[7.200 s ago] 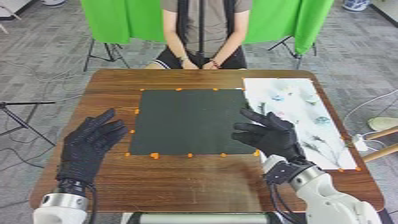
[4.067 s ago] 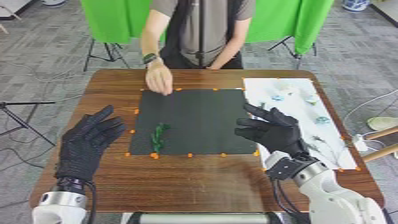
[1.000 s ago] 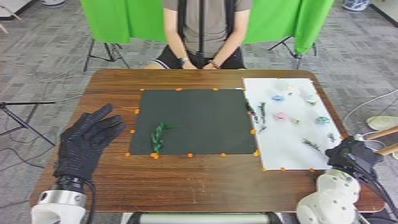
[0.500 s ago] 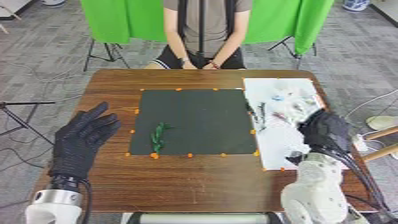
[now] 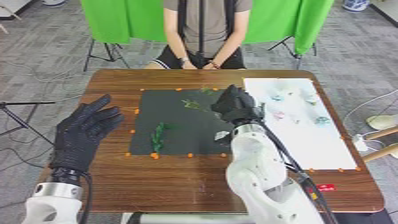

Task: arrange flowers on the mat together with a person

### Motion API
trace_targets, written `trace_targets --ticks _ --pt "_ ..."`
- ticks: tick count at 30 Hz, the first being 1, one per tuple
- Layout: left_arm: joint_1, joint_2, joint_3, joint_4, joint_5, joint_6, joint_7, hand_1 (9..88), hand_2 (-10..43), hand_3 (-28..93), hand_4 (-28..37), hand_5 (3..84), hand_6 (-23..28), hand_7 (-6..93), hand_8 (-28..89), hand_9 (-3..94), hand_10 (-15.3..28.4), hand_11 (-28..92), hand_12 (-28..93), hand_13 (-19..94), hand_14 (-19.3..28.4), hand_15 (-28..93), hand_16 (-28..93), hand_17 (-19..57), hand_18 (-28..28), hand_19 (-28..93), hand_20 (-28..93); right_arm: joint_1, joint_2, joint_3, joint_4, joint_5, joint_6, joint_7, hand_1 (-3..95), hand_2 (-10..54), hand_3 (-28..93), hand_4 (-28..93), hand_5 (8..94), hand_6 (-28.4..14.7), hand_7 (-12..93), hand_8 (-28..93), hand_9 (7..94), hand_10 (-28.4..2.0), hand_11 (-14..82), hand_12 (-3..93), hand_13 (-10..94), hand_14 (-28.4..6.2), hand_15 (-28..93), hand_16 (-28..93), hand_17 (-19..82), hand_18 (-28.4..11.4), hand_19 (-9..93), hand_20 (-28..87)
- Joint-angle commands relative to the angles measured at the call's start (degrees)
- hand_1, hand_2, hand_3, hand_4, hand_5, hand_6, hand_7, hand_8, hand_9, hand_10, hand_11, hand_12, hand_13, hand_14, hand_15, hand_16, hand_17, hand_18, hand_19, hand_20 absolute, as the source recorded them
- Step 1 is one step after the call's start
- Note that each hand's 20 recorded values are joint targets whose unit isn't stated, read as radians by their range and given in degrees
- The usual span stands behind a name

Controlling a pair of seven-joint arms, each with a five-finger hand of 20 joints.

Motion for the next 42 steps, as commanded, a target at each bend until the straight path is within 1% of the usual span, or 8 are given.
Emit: trace_targets --ticks 1,5,17,18,20,25,33,42 --pt "-0.8 -1.35 -0.35 0.06 1.04 -2.01 -1.10 23.5 12.7 74 -27.0 42.9 14.1 10.5 -8 41.1 25.6 32 10 31 28.4 57 -15 -2.6 28.2 78 -28 2.2 -1.7 -5.3 6.0 4.1 -3.9 1.5 47.9 -9.5 71 -28 91.3 1.0 15 3 93.7 -11.4 29.0 17.2 82 -9.7 58 14 26 -18.0 81 0" --pt "-1.0 -1.26 -0.23 0.24 0.89 -2.27 -0.53 23.4 12.7 75 -26.9 43.1 14.2 10.4 -8 41.3 25.6 32 10 31 28.4 57 -15 -2.6 28.3 78 -28 2.7 -2.0 -6.8 8.2 3.1 -6.1 1.9 47.6 -9.5 71 -28 91.4 1.0 15 3 93.7 -11.5 29.2 17.1 82 -9.8 59 14 25 -18.0 81 0" --pt "-2.9 -1.78 -0.29 0.98 1.22 -4.17 -1.33 23.4 12.7 75 -26.9 43.1 14.2 10.6 -8 41.3 25.6 32 10 31 28.4 57 -15 -2.6 28.3 78 -28 5.4 -1.8 -10.4 9.3 -0.4 -7.5 6.9 44.6 -9.5 72 -28 93.6 0.7 19 2 93.7 -12.0 39.0 15.0 85 -10.9 62 14 28 -19.5 85 -3" --pt "-1.8 6.33 1.76 0.98 -3.70 1.07 4.03 23.4 12.7 75 -26.9 43.1 14.2 10.5 -8 41.3 25.6 32 10 31 28.4 57 -15 -2.6 28.3 78 -28 5.4 -1.7 -10.6 9.2 -0.5 -8.1 7.3 43.6 -9.5 73 -28 93.6 0.7 19 2 93.7 -12.2 39.3 14.8 85 -11.0 62 14 28 -19.6 86 -3" --pt "-1.3 8.00 2.01 0.93 -4.84 2.11 5.38 23.4 12.7 74 -26.9 43.1 14.2 10.6 -8 41.3 25.6 32 10 31 28.4 57 -15 -2.6 28.3 78 -28 5.4 -1.4 -11.2 9.4 -1.9 -7.8 7.2 42.4 -9.5 73 -28 93.7 0.8 20 0 93.7 -12.3 39.7 14.6 85 -11.2 63 14 28 -19.9 87 -5" --pt "-1.4 7.54 1.73 0.92 -4.29 1.88 4.83 23.4 12.7 75 -26.9 43.1 14.2 10.6 -8 41.3 25.6 33 10 31 28.4 57 -15 -2.5 28.3 78 -28 5.6 -1.7 -11.4 9.6 -2.8 -7.7 8.2 39.1 -9.5 74 -28 93.7 0.9 19 -6 93.7 -12.2 39.8 14.4 85 -11.5 63 14 28 -20.6 88 -8" --pt "-1.6 8.27 2.17 0.86 -4.67 2.59 5.26 23.4 12.6 75 -27.0 43.2 14.2 10.5 -8 41.3 25.6 33 10 31 28.4 57 -15 -2.5 28.3 78 -28 6.3 -1.6 -12.0 9.4 -3.2 -5.3 8.7 33.3 -4.3 74 -28 93.7 0.1 17 -14 93.7 -11.8 43.1 13.3 87 -11.8 64 14 30 -21.7 92 -14" --pt "-0.3 6.44 1.48 0.41 -4.11 2.29 3.90 23.4 12.6 75 -27.0 43.2 14.3 10.4 -8 41.3 25.6 33 10 31 28.4 57 -15 -2.6 28.3 78 -28 1.1 -2.3 -5.4 2.5 7.5 -4.6 4.0 32.2 -2.3 74 -28 88.5 -0.6 13 -14 93.7 -12.2 40.3 13.4 85 -12.2 64 14 29 -21.1 92 -16"
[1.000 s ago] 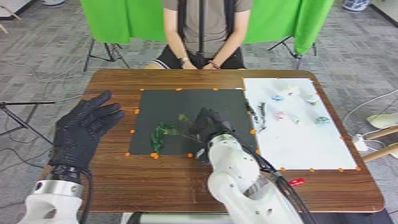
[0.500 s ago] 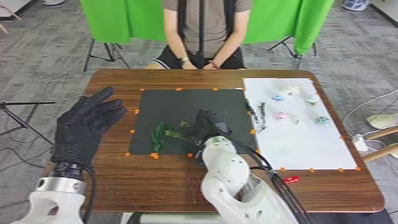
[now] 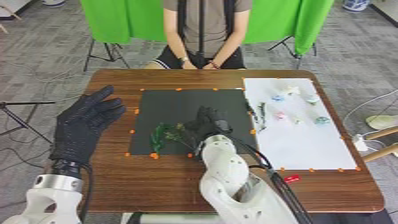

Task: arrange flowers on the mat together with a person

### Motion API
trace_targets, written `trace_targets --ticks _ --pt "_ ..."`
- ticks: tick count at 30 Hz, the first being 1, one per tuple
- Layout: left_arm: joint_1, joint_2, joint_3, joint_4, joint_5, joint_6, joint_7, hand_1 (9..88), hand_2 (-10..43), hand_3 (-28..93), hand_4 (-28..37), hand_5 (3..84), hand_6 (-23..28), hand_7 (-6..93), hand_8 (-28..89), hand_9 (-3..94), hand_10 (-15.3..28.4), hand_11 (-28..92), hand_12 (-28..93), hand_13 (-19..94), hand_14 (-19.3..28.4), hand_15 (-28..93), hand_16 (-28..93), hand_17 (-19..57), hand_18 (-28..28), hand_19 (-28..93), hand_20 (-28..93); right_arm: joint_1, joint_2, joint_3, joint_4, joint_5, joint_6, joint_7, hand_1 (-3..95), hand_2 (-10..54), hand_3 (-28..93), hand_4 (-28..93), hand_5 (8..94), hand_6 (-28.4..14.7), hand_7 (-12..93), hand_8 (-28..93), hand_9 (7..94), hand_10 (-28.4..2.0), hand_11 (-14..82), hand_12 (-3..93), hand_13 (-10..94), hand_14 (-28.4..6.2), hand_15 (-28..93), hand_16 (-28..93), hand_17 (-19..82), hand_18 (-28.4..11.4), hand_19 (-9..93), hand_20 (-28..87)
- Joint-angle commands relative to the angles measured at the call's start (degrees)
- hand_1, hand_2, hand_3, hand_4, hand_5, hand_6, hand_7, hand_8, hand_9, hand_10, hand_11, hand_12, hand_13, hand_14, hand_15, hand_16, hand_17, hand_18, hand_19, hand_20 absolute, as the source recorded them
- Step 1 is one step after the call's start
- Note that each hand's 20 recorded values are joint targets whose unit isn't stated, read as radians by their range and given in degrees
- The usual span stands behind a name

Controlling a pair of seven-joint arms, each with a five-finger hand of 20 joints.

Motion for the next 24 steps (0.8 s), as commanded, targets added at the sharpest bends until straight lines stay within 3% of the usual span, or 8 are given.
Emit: trace_targets --ticks 1,2,7,10,12,15,18,24 --pt "2.1 -1.82 -0.37 -0.36 0.53 0.07 -1.08 23.4 12.6 75 -27.0 43.2 14.3 10.4 -8 41.3 25.6 33 10 31 28.4 57 -15 -2.6 28.3 78 -28 -5.0 -0.8 6.3 -7.5 10.1 1.9 -4.6 32.0 -2.2 74 -28 88.1 -0.6 13 -14 93.7 -12.2 39.9 13.5 85 -12.2 64 14 28 -20.9 91 -16" --pt "2.1 -1.99 -0.51 -0.31 0.56 -0.02 -1.07 23.4 12.7 75 -27.0 43.2 14.3 10.4 -8 41.3 25.6 32 10 31 28.4 57 -15 -2.6 28.3 78 -28 -4.3 1.5 5.3 -8.4 12.7 4.6 -4.0 31.7 -1.9 74 -28 87.7 -0.7 13 -14 93.7 -12.4 38.9 13.6 84 -12.4 64 14 28 -20.8 91 -16" --pt "3.9 -2.61 -1.05 -0.57 0.29 0.66 -0.24 23.4 12.7 75 -27.0 43.2 14.2 10.5 -8 41.3 25.6 33 10 31 28.4 57 -15 -2.6 28.3 78 -28 -8.6 -0.6 13.8 -13.2 27.6 1.5 -10.0 30.4 -0.4 73 -28 84.5 -1.1 12 -13 93.7 -13.4 35.0 15.1 81 -13.5 65 14 25 -20.4 89 -15" --pt "5.6 -2.54 -1.32 -0.64 -0.34 1.57 2.34 23.4 12.6 75 -27.1 43.1 14.2 10.6 -8 41.2 25.6 33 10 31 28.4 57 -15 -2.6 28.3 78 -28 -9.8 -2.3 20.6 -14.5 44.7 -6.5 -13.0 28.3 4.1 74 -28 77.5 -2.0 11 -12 90.2 -15.2 30.1 17.4 74 -15.2 67 12 20 -19.3 80 -5" --pt "5.6 -3.00 -1.52 -0.19 -0.53 0.90 3.10 23.2 12.6 74 -27.4 43.1 14.1 10.6 -8 41.3 25.6 32 10 31 28.4 57 -15 -2.6 28.2 78 -28 -11.4 -2.6 23.9 -15.0 54.4 -7.3 -14.9 26.6 6.6 74 -28 72.2 -2.4 11 -12 85.2 -16.6 29.0 16.3 69 -16.7 65 10 17 -19.1 76 -3" --pt "6.3 -2.39 -0.94 0.29 -1.23 1.63 6.59 22.6 12.6 74 -27.9 43.1 14.0 10.5 -8 41.5 25.5 32 10 31 28.4 57 -15 -2.8 28.2 78 -28 -14.0 -3.4 28.8 -15.6 65.6 -10.5 -15.7 24.8 8.2 75 -28 65.8 -2.7 12 -13 77.2 -18.9 27.8 14.2 63 -18.1 63 7 14 -19.4 71 4" --pt "6.9 -2.16 -0.74 0.57 -1.96 1.61 8.20 21.3 12.5 74 -28.1 43.1 13.6 10.5 -8 41.9 25.1 32 10 31 28.4 57 -14 -3.0 28.1 77 -28 -16.7 -3.2 33.0 -16.0 74.7 -10.7 -14.6 22.6 8.9 76 -28 60.3 -2.7 12 -12 70.8 -20.3 25.2 13.3 58 -19.2 60 6 12 -19.7 68 6" --pt "8.0 -2.62 -0.53 0.72 -2.11 1.70 8.75 19.7 12.5 74 -28.2 42.7 12.8 9.9 -8 42.1 24.7 31 10 31 28.4 57 -14 -3.2 27.9 77 -27 -23.3 -1.9 38.6 -18.5 81.0 -5.6 -17.1 19.5 9.5 77 -28 56.7 -2.9 12 -12 65.3 -21.6 22.0 12.2 53 -21.3 55 5 10 -19.6 63 9"
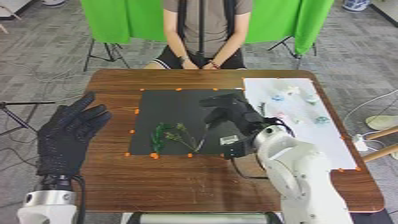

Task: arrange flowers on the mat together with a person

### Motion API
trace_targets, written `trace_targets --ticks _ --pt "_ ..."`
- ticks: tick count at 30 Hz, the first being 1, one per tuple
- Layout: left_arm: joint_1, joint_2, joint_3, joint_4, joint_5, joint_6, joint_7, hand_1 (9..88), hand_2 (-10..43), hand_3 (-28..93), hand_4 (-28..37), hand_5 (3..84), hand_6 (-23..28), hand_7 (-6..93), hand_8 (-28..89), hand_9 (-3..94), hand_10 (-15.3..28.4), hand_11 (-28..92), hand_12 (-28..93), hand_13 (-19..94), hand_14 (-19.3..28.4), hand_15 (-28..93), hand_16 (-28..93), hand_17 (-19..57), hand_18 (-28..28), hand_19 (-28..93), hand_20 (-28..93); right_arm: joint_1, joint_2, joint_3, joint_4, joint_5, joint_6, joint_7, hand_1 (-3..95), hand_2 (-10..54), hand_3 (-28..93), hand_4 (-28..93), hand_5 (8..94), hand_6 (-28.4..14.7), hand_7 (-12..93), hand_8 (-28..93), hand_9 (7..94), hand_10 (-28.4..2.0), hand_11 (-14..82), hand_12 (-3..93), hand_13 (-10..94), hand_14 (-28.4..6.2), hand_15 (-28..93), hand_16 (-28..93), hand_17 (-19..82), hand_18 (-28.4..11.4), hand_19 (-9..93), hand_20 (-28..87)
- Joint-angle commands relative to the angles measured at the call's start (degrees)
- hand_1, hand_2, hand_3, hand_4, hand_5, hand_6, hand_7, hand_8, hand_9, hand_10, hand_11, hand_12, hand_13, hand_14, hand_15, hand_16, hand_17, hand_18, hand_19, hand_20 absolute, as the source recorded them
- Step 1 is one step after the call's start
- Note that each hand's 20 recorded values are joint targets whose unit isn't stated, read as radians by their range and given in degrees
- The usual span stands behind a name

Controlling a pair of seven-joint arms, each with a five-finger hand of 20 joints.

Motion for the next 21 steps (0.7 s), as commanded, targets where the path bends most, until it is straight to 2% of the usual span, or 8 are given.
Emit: trace_targets --ticks 1,3,4,5,7,14,16,21 --pt "2.1 -0.71 0.31 0.68 -0.69 0.64 -0.61 19.5 12.5 74 -28.2 42.6 12.8 9.9 -8 42.1 24.6 31 10 31 28.4 57 -14 -3.2 27.9 77 -27 -9.6 1.9 7.0 -2.9 24.5 6.8 -2.4 19.2 9.5 78 -28 56.5 -2.9 11 -12 64.6 -21.6 21.6 12.1 52 -21.5 55 5 10 -19.7 63 9" --pt "2.2 -0.72 0.28 0.68 -0.81 0.64 -0.65 19.1 12.5 74 -28.2 42.6 12.7 9.7 -8 42.1 24.6 31 10 31 28.4 57 -14 -3.2 27.9 77 -26 -10.4 1.7 8.4 -2.9 26.2 6.9 -3.7 18.4 9.4 78 -28 55.7 -2.9 11 -12 63.5 -21.5 20.9 12.1 51 -22.0 53 5 9 -19.8 61 10" --pt "1.8 -0.89 0.33 0.76 -0.62 0.62 -1.36 19.0 12.5 74 -28.3 42.5 12.6 9.6 -8 42.1 24.6 30 10 31 28.4 57 -14 -3.2 27.9 77 -26 -10.7 1.6 9.0 -3.0 26.8 7.0 -4.4 18.1 9.4 78 -28 55.0 -2.9 11 -12 62.8 -21.4 20.6 12.1 51 -22.1 52 5 9 -19.8 60 11" --pt "1.7 -0.60 0.56 0.62 -0.86 1.23 -1.37 19.0 12.5 74 -28.3 42.5 12.6 9.5 -8 42.2 24.6 30 10 32 28.4 57 -14 -3.2 28.0 77 -26 -10.6 1.5 9.5 -2.6 27.3 6.6 -5.4 17.9 9.4 78 -28 54.5 -2.8 11 -12 62.4 -21.3 20.5 12.0 50 -22.0 52 5 9 -19.8 60 11" --pt "0.8 -0.94 1.06 1.09 -0.46 0.77 -1.99 19.1 12.7 74 -28.3 42.3 12.4 9.3 -8 42.1 24.6 30 10 32 28.4 57 -14 -3.2 28.0 77 -26 -10.7 1.5 10.4 -2.3 27.8 5.7 -7.3 17.5 9.2 78 -28 53.5 -2.5 11 -12 60.9 -21.0 19.8 11.8 49 -22.2 50 5 9 -19.9 59 11" --pt "-0.8 -1.10 2.17 1.55 -0.38 0.20 -3.40 19.5 12.8 74 -28.3 41.5 12.0 9.1 -8 41.0 24.3 29 10 32 28.4 57 -14 -3.0 28.2 77 -25 -11.4 1.8 11.6 -2.7 26.0 5.0 -9.6 17.1 9.0 79 -28 50.3 -1.2 11 -12 57.6 -20.0 17.5 11.1 46 -22.2 45 5 7 -20.0 56 12" --pt "-0.6 -0.98 2.37 1.42 -0.50 0.53 -3.34 19.7 12.8 74 -28.3 41.4 12.0 9.1 -8 40.9 24.3 29 10 32 28.4 57 -14 -3.0 28.2 77 -25 -11.6 1.8 11.9 -2.9 25.2 4.4 -9.2 17.0 9.0 79 -28 49.8 -1.1 11 -12 57.0 -19.8 16.9 11.0 46 -22.1 44 5 7 -20.1 56 12" --pt "0.0 -1.25 1.85 1.04 -0.12 0.81 -4.62 20.1 12.6 74 -28.3 40.8 11.8 9.1 -8 40.5 24.3 28 10 32 28.4 57 -14 -3.0 28.2 77 -25 -12.1 1.6 12.7 -2.6 22.8 2.1 -9.9 15.6 9.0 77 -28 48.8 -0.8 11 -12 56.0 -19.6 16.0 11.0 45 -22.1 42 7 7 -20.1 54 14"
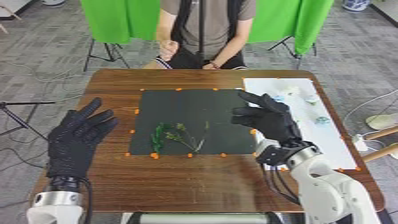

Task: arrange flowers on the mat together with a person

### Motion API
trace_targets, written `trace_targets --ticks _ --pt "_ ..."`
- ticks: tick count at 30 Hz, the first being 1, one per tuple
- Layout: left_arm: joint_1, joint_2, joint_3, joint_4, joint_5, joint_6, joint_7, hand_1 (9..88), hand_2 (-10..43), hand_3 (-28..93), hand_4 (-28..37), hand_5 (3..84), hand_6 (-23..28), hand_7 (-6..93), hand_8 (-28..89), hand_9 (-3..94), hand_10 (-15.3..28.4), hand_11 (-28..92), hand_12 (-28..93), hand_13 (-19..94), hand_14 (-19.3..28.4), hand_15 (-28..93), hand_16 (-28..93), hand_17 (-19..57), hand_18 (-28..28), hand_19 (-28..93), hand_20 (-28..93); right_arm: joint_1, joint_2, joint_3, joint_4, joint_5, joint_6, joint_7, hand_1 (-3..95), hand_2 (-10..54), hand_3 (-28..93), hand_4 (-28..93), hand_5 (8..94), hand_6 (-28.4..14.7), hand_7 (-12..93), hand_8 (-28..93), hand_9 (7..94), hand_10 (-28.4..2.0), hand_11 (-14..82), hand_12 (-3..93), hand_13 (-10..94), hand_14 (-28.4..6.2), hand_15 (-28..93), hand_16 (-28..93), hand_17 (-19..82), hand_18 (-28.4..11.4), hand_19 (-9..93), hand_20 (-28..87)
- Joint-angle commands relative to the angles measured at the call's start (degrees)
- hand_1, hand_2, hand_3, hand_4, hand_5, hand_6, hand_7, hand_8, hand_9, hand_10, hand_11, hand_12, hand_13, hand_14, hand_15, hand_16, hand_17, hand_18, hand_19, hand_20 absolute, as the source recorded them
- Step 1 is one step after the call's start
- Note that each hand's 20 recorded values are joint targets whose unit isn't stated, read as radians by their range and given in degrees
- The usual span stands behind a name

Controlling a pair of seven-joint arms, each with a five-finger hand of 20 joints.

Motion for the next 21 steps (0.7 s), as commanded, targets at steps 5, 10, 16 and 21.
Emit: trace_targets --ticks 5,10,16,21 --pt "0.9 -1.32 -0.46 -0.19 0.70 -0.14 -2.91 20.4 12.7 74 -28.3 41.3 12.3 9.3 -8 40.6 24.6 29 10 31 28.4 57 -14 -3.2 28.1 77 -25 -1.4 0.0 0.8 0.0 -4.6 -3.8 -1.7 13.9 8.1 75 -28 47.3 -0.5 11 -12 54.6 -19.7 15.1 11.0 45 -22.2 41 7 7 -20.2 53 14" --pt "0.6 -1.32 -0.40 -0.31 0.91 0.03 -3.92 20.5 12.7 74 -28.3 41.6 12.5 9.4 -8 40.8 24.7 29 10 31 28.4 57 -14 -3.2 28.1 76 -25 -1.6 -0.2 0.9 0.1 -5.3 -4.2 -2.1 13.9 7.7 75 -28 46.1 0.2 11 -12 53.5 -19.2 14.3 10.9 44 -22.4 41 8 7 -20.3 53 15" --pt "0.7 -1.35 -0.52 -0.53 1.08 0.25 -4.21 21.9 13.0 74 -28.3 41.9 12.8 9.5 -8 40.9 24.8 30 10 31 28.4 57 -14 -3.2 28.0 76 -25 -1.7 0.4 0.8 -0.1 -4.6 -2.6 -1.9 14.1 7.5 74 -28 46.2 0.0 11 -12 53.7 -19.4 14.0 11.2 44 -22.4 40 8 7 -20.2 52 15" --pt "0.7 -0.97 -0.23 -0.50 0.62 0.57 -3.60 21.9 13.0 74 -28.3 42.0 13.0 9.7 -8 41.0 24.8 30 10 31 28.4 57 -14 -3.2 28.0 76 -25 -1.3 0.8 0.3 0.0 -4.0 -1.5 -2.2 13.8 7.4 73 -28 46.6 -0.1 11 -12 54.2 -19.6 14.2 11.3 44 -22.4 41 9 7 -20.2 52 16"
